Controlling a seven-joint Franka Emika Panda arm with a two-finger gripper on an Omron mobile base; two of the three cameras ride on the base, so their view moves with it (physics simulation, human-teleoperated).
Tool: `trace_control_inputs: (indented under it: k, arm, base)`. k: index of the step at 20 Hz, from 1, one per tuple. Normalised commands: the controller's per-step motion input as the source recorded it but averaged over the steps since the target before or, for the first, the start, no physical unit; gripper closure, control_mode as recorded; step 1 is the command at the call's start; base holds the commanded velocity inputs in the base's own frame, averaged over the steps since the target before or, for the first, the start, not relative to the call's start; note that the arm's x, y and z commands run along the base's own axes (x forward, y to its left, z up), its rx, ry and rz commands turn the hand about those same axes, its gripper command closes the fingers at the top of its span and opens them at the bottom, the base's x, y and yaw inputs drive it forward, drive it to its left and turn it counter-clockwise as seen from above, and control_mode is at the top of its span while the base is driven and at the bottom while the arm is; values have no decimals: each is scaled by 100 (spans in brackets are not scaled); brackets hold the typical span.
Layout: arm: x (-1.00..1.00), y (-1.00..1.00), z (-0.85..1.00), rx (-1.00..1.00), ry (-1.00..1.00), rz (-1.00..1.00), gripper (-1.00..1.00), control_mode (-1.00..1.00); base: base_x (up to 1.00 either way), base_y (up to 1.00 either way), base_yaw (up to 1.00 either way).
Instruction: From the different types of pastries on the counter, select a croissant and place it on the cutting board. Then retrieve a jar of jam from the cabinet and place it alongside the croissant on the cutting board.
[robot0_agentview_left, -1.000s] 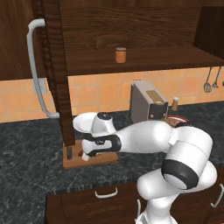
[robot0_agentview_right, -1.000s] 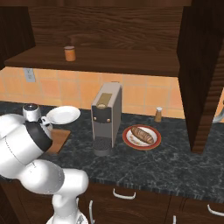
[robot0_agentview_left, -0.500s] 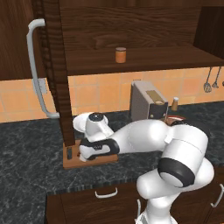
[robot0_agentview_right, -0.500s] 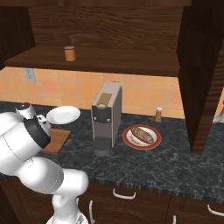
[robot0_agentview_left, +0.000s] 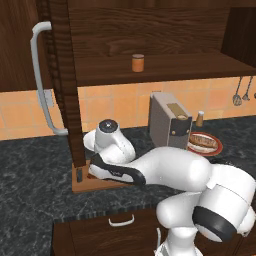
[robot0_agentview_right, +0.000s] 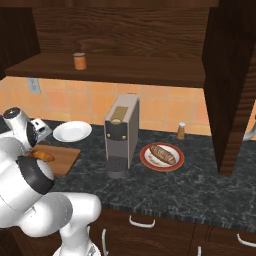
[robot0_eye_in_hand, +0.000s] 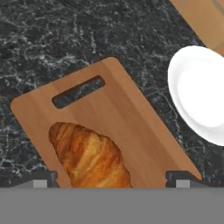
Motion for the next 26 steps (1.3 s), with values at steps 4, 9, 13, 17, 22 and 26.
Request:
trace_control_inputs:
  k: [4, 9, 13, 17, 22, 26]
  arm:
    - [0, 0, 36, 0, -6, 0, -100, -100]
    - [-20, -20, 86, 11, -19, 0, -100, -100]
    - [-54, -61, 98, 23, -27, -4, -100, -100]
    - [-73, -77, 86, 22, -28, -10, -100, -100]
    - [-39, -61, 97, 20, -27, -16, -100, -100]
    - [-27, -44, 99, 27, -16, -35, -100, -100]
  base:
    - [0, 0, 0]
    - [0, 0, 0]
    - [0, 0, 0]
    - [0, 0, 0]
    - [0, 0, 0]
    - [0, 0, 0]
